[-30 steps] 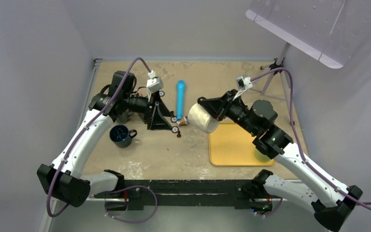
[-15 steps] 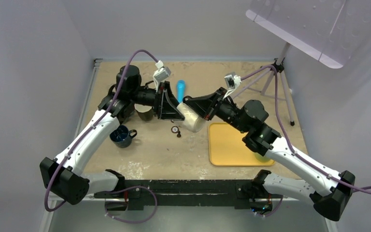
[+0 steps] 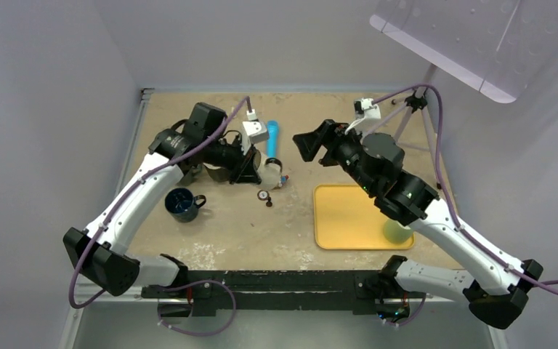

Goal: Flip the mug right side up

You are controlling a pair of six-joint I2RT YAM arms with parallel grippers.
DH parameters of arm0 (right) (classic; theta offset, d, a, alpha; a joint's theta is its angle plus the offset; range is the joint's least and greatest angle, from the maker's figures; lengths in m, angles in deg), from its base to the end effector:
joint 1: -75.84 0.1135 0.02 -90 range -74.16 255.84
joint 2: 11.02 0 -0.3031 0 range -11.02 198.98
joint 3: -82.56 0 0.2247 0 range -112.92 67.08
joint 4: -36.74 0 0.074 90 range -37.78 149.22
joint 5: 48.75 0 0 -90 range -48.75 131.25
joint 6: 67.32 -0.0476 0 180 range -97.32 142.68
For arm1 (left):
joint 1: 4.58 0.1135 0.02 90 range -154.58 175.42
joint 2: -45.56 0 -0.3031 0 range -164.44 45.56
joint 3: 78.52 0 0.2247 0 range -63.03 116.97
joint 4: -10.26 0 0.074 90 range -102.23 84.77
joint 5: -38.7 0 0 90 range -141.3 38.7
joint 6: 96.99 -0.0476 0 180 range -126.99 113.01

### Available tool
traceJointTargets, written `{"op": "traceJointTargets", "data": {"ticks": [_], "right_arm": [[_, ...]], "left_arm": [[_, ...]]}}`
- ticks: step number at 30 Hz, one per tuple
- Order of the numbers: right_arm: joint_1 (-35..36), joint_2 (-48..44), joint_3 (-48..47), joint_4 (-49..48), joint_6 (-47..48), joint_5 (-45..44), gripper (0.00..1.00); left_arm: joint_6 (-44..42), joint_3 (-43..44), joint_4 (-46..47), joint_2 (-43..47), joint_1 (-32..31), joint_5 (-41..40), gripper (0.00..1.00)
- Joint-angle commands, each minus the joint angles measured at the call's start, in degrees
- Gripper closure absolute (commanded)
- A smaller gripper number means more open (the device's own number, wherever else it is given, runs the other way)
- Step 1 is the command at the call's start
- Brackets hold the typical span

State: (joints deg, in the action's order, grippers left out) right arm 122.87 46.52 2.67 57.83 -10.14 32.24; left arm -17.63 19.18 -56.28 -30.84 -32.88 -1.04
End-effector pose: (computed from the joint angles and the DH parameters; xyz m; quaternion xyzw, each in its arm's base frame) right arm 0.1323 0.1311 0.4574 -0.0305 0.6987 0.4152 0.5818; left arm 0.1866 -0.1420 0.4156 0.4315 0.7354 -0.4409 0.2803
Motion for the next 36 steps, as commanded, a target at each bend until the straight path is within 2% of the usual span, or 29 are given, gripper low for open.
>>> {"op": "traceJointTargets", "data": {"ticks": [1, 4, 10, 15, 21, 22, 24, 27, 30, 33, 36], "right_arm": [[-2.94, 2.70, -6.29, 35.26, -9.30, -28.24, 0.18], [-11.72, 4.29, -5.27, 45.01, -11.96, -26.27, 0.19], [-24.10, 3.16, 4.46, 48.50, -12.56, -26.79, 0.18], [-35.60, -0.27, 12.95, 42.79, -9.39, -22.94, 0.16], [-49.13, -2.64, 17.49, 38.10, -7.99, -19.98, 0.16], [-51.00, -2.02, 17.71, 37.32, -7.77, -18.40, 0.16], [-54.33, -0.23, 19.21, 34.36, -7.29, -14.49, 0.16], [-57.94, 3.88, 21.52, 31.85, -6.97, -10.03, 0.18], [-58.04, 6.05, 21.31, 29.86, -4.16, -4.34, 0.24], [-57.55, 5.60, 22.74, 26.60, -1.62, 5.15, 0.34], [-54.84, 3.51, 25.48, 22.46, -1.84, 12.95, 0.36]], "left_arm": [[-22.54, -5.46, -11.12, 0.14, 0.23, -33.15, 1.00], [-25.22, -10.27, -10.96, -1.31, 0.17, -40.91, 1.00], [-26.56, -17.79, -5.48, -4.66, 0.09, -43.35, 1.00], [-26.69, -20.62, -2.52, -8.65, 0.09, -47.28, 1.00], [-27.88, -22.82, -1.49, -8.50, 0.09, -46.55, 0.99], [-28.21, -22.98, -1.65, -8.27, 0.09, -46.04, 0.94], [-29.01, -23.42, -2.59, -7.49, 0.08, -44.23, 0.75], [-29.52, -23.51, -4.65, -5.61, 0.09, -42.38, 0.60], [-29.38, -23.66, -6.34, -1.70, 0.21, -40.80, 0.54], [-29.21, -23.91, -7.49, 3.07, 0.33, -39.05, 0.52], [-29.16, -23.30, -8.91, 5.83, 0.32, -38.58, 0.52]]}}
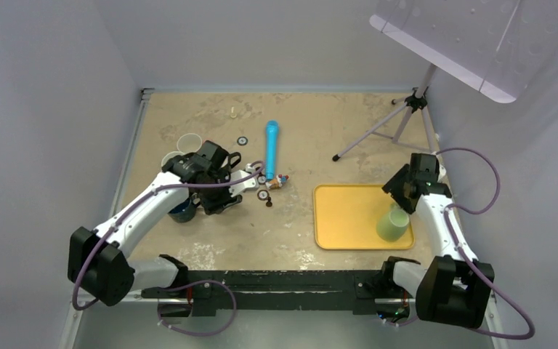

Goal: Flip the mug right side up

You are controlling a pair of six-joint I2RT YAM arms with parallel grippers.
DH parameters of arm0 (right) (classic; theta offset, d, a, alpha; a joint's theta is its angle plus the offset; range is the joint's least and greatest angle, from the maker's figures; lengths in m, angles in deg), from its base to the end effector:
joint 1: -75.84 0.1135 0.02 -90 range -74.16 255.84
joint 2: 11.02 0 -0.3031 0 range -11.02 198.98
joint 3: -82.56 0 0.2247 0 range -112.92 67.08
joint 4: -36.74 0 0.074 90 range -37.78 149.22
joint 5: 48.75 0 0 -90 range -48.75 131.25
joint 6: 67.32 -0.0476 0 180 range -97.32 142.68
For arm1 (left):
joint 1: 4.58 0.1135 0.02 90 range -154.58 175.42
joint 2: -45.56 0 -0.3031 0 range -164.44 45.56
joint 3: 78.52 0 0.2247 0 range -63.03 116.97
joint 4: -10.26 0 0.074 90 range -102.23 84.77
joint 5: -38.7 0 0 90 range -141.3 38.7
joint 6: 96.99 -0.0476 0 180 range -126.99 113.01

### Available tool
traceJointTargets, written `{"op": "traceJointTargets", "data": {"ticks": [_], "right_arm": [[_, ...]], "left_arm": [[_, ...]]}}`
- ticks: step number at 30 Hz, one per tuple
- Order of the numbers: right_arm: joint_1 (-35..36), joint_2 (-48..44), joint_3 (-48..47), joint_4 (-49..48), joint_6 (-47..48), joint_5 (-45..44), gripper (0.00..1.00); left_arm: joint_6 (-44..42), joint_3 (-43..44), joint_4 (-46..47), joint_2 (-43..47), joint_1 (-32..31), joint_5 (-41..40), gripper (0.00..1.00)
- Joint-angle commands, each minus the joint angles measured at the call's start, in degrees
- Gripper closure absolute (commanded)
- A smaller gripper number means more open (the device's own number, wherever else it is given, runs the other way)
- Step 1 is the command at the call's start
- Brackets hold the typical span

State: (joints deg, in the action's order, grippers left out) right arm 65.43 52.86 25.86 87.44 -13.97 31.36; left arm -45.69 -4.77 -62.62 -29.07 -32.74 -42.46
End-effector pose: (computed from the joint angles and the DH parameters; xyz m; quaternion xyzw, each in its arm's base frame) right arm 0.1694 -0.0394 0.2552 0.4041 0.8683 -0.0181 0.2872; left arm 0.1713 -0.1000 0.2861 0.5529 0.8177 -0.0630 0.1472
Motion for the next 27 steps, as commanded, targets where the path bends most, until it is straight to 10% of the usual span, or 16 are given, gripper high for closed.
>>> {"op": "traceJointTargets", "data": {"ticks": [1, 9, 16, 27], "right_arm": [[4.33, -3.25, 2.95, -8.54, 1.97, 16.89, 0.37], [25.19, 4.28, -9.87, 0.45, 6.66, 13.41, 0.36], [27.82, 8.86, -21.60, 17.45, 14.43, -5.93, 0.23], [31.11, 29.17, -29.41, 27.71, 17.03, -7.19, 0.23]], "left_arm": [[-0.97, 0.75, -2.96, 4.90, 0.18, 2.83, 0.52], [-0.85, 1.73, -4.94, 7.46, 0.13, 3.58, 0.52], [-1.00, 1.38, -4.89, 7.75, 0.17, 4.33, 0.52], [-2.03, 1.27, -4.97, 8.11, 0.13, 4.15, 0.52]]}}
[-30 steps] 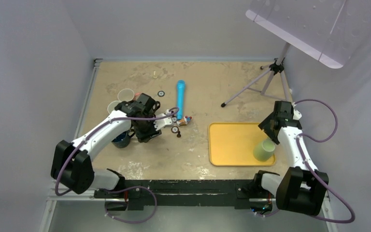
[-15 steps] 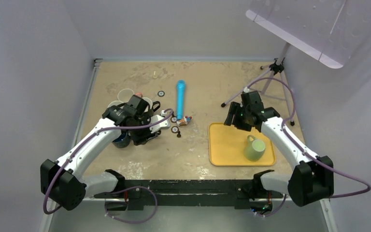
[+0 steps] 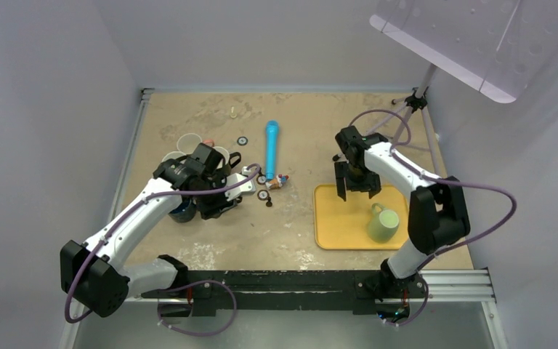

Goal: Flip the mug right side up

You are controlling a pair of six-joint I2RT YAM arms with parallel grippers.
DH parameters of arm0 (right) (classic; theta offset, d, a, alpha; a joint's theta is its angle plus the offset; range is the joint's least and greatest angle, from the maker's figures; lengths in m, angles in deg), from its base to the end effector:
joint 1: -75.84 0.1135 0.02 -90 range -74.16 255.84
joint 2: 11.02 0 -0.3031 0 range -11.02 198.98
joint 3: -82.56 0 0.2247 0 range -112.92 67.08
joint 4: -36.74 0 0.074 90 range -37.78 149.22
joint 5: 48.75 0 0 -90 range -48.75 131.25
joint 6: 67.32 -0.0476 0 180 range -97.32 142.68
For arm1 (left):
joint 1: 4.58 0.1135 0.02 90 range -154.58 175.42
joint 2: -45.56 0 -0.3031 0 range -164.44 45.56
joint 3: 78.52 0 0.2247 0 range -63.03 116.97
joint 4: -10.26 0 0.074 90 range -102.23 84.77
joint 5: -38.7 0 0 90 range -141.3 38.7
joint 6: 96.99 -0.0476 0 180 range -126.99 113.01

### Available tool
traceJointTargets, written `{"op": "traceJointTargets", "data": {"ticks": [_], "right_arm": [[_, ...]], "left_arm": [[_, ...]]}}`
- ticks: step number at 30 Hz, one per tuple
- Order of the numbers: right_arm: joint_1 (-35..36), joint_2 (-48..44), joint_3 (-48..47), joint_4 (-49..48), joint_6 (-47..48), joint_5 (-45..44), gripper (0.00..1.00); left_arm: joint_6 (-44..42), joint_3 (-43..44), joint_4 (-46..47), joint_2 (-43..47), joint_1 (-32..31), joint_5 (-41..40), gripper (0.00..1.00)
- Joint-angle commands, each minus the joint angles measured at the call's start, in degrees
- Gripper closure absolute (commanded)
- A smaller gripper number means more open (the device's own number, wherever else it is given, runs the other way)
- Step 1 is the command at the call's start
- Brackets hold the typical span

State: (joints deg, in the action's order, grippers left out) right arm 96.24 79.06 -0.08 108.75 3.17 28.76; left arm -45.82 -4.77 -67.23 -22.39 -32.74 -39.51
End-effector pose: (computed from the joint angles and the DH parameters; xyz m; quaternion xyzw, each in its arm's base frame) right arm 0.2522 0.0828 0.2691 0.0023 0.9899 -0.0706 0.1229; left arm 0.1432 -0.0877 0.3026 0.5556 0.8099 -0.0862 0.1670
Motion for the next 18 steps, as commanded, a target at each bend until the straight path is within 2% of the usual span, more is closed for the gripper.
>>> {"op": "traceJointTargets", "data": {"ticks": [1, 6, 8, 9, 14, 16, 18], "right_arm": [[0.32, 3.87, -3.41, 7.39, -1.12, -5.66, 0.21], [-0.05, 4.94, 0.97, 7.50, -4.39, -10.24, 0.04], [-1.16, 5.35, 0.27, 9.39, -6.82, -13.88, 0.02], [-2.03, 5.64, -0.17, 10.06, -7.59, -14.47, 0.05], [-4.67, 6.41, 1.94, 7.22, -5.53, -11.76, 0.03], [-4.68, 7.06, 2.01, 7.01, -4.62, -9.58, 0.12], [-4.67, 7.58, 1.39, 7.24, -3.72, -8.42, 0.33]], "left_arm": [[-2.11, 1.10, -0.42, 1.66, 0.14, 1.06, 0.52], [-2.93, 0.67, -0.38, 2.62, 0.17, 0.68, 0.52], [-3.12, 0.94, -0.36, 2.49, 0.18, 0.98, 0.52], [-3.18, 0.90, -0.33, 2.48, 0.15, 1.03, 0.52], [-3.43, 0.89, -0.25, 2.45, 0.14, 0.89, 0.52], [-3.36, 0.89, -0.29, 2.57, 0.17, 0.71, 0.52], [-3.21, 1.10, -0.23, 2.53, 0.20, 0.34, 0.52]]}}
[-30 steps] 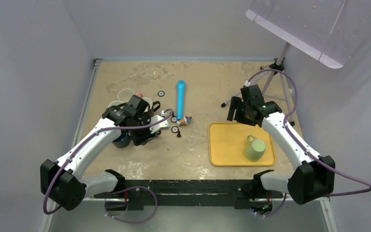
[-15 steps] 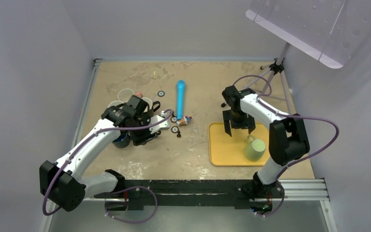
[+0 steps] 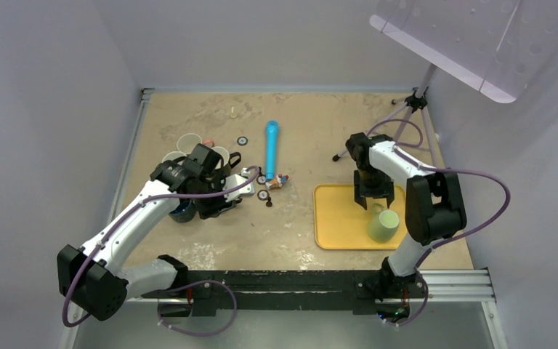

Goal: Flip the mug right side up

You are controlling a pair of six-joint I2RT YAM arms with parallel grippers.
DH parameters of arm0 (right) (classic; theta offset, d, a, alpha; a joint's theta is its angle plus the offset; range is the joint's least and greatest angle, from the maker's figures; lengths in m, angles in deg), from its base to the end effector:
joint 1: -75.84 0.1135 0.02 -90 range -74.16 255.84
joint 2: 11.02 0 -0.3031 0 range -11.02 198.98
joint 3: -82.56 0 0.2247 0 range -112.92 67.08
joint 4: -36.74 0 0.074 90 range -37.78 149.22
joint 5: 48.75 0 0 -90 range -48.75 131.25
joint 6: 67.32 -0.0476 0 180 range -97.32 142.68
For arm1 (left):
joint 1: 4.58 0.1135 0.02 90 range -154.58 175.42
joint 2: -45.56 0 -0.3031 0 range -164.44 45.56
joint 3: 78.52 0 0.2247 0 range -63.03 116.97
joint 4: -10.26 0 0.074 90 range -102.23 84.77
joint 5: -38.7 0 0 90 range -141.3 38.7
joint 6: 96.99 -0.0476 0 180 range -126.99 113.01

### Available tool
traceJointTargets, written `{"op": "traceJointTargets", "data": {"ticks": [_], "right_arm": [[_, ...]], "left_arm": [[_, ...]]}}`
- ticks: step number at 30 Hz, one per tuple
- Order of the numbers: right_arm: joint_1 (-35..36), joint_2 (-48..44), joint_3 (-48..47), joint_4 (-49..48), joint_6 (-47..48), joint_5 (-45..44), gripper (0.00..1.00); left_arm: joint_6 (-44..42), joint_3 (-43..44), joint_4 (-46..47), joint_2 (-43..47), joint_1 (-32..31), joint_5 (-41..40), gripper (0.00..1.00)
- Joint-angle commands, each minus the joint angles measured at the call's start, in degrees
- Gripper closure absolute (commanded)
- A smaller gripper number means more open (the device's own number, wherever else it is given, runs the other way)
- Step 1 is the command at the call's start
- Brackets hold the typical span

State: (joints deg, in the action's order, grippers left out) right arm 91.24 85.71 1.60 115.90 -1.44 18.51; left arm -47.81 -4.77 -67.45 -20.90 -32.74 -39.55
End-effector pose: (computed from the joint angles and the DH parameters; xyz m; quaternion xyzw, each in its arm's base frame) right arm 0.2571 0.0517 0.2360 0.0660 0.9773 -0.1996 0.0269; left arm 0.1385 -0.0851 0.3063 0.5694 0.7981 -0.0816 0.1792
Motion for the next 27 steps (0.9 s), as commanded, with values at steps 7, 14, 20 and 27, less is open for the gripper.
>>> {"op": "traceJointTargets", "data": {"ticks": [7, 14, 20, 27], "right_arm": [[0.81, 2.59, 0.32, -0.62, 1.83, 2.39, 0.73], [2.10, 3.89, -0.69, -0.39, 2.11, 2.09, 1.00], [2.97, -0.10, -2.64, 0.82, 0.68, -0.45, 1.00], [9.35, -14.24, -1.40, -1.95, -2.33, 2.85, 0.74]], "left_arm": [[-0.98, 2.96, -1.19, 1.14, 0.20, 0.55, 0.52], [-0.80, 4.43, -1.83, 1.13, 0.14, 1.06, 0.52], [-0.88, 3.97, -1.45, 0.88, 0.16, 1.20, 0.52], [-0.41, 4.14, -1.33, 1.19, 0.19, 1.25, 0.52]]}}
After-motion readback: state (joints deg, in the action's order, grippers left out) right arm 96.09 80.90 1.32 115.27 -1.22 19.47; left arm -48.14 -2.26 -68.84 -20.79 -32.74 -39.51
